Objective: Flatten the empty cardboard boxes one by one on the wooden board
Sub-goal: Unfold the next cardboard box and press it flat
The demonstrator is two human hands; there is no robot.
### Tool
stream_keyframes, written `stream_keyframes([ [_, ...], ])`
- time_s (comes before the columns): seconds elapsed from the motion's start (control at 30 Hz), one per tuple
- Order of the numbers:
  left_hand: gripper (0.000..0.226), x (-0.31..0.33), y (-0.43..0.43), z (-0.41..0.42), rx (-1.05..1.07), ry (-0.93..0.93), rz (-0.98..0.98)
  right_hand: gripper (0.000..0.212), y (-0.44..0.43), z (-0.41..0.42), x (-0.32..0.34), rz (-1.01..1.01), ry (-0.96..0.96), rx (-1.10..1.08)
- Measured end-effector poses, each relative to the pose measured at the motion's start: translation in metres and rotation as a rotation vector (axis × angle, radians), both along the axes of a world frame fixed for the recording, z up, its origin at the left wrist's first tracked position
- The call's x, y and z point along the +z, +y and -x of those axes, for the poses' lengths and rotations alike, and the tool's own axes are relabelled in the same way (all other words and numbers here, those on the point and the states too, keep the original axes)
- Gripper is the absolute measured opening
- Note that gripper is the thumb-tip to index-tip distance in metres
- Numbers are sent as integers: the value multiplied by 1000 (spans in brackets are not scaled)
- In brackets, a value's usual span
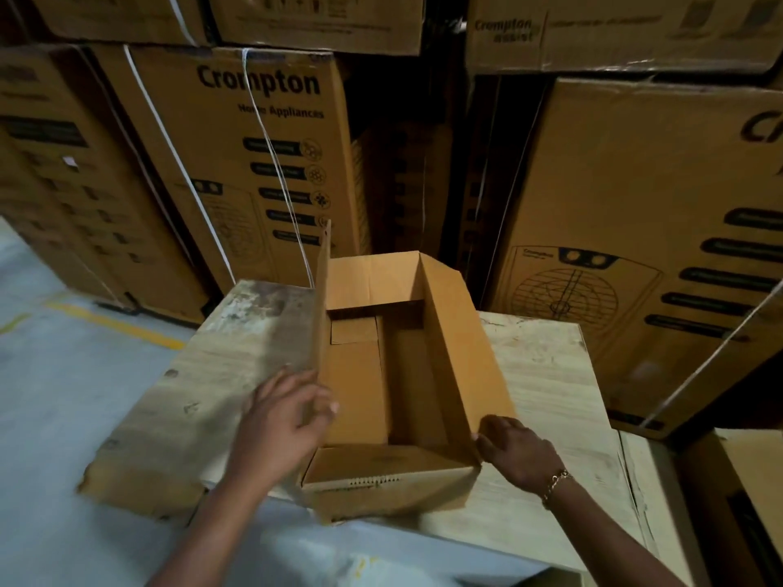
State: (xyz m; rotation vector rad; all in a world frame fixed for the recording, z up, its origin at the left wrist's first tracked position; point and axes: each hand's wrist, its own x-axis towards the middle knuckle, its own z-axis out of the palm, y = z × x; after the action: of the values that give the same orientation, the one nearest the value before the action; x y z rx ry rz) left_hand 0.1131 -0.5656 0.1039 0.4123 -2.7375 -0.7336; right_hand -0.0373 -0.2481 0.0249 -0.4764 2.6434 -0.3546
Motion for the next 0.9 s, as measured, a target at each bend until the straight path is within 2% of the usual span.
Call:
stream_keyframes([
  [0.07, 42, 2, -27, -19, 179, 35, -50, 51, 0, 6, 3, 19, 43, 36],
  [0.1, 48, -3, -42, -27, 266, -36, -2, 53, -2, 8, 3, 25, 45, 55],
  [0.2, 57, -34, -68, -43, 456, -454, 115, 63, -10, 14, 2, 29, 48, 118],
  [0.23, 66, -48, -72, -46, 446, -560, 120, 68, -13, 17, 1, 29, 58, 148],
  [0.3, 93, -74, -66, -42, 299, -637, 15, 76, -23, 18, 0, -19, 111, 221],
  [0.37, 100, -92, -50, -28, 259, -610, -285, 73, -36, 14, 2, -132, 189, 326],
  [0.43, 95, -105, -30, -14, 252, -558, -476, 61, -51, 11, 1, -210, 220, 475],
  [0.5, 82, -113, -13, -10, 262, -508, -558, 59, -69, 6, -4, -276, 158, 557],
  [0.6, 59, -117, -3, -13, 332, -421, -658, 65, -101, 5, -11, -322, -24, 506],
  [0.7, 67, -114, -6, -17, 307, -381, -710, 77, -123, 12, -18, -271, -339, 344],
  [0.77, 75, -111, -8, -22, 321, -358, -766, 98, -130, 21, -26, -230, -475, 290],
  [0.83, 72, -106, -12, -24, 376, -316, -817, 119, -134, 35, -26, -195, -475, 336],
  [0.87, 68, -104, -15, -26, 417, -284, -843, 118, -136, 39, -11, -182, -435, 339],
  [0.9, 63, -100, -18, -26, 451, -245, -869, 107, -136, 39, 15, -164, -354, 342],
])
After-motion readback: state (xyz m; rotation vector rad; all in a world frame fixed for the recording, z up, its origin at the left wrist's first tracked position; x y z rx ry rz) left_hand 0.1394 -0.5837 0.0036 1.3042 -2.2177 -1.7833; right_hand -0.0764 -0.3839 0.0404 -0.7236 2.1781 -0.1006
